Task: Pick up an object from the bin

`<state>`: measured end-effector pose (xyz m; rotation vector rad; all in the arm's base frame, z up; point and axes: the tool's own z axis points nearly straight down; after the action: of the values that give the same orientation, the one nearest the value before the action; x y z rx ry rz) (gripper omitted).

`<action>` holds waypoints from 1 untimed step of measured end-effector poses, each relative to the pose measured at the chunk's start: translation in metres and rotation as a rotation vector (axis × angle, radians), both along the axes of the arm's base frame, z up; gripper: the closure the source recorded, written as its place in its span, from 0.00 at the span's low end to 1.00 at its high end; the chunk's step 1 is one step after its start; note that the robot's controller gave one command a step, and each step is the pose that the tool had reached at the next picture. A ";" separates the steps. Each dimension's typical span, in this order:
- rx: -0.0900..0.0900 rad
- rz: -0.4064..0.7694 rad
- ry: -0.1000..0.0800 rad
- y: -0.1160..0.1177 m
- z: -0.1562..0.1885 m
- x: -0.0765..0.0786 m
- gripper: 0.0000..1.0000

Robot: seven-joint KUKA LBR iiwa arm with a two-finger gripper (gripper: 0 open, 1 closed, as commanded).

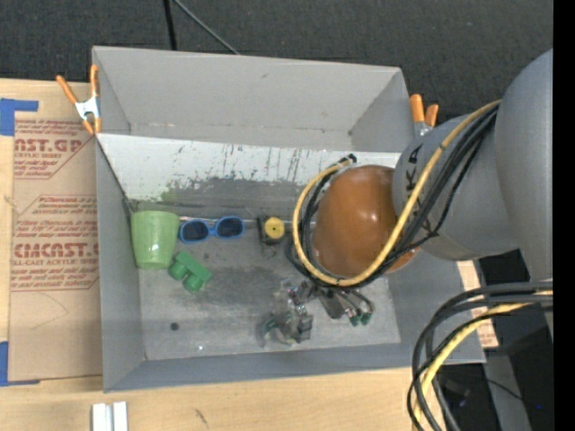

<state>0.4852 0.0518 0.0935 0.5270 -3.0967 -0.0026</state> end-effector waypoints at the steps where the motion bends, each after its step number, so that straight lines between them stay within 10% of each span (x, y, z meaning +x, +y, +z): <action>1: 0.003 -0.010 -0.007 0.056 0.013 0.040 1.00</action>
Offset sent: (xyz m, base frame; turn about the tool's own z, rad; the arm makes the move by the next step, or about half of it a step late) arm 0.0378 0.0514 0.0121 0.0144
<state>0.5250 0.1077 0.1063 0.5133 -3.1060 -0.0050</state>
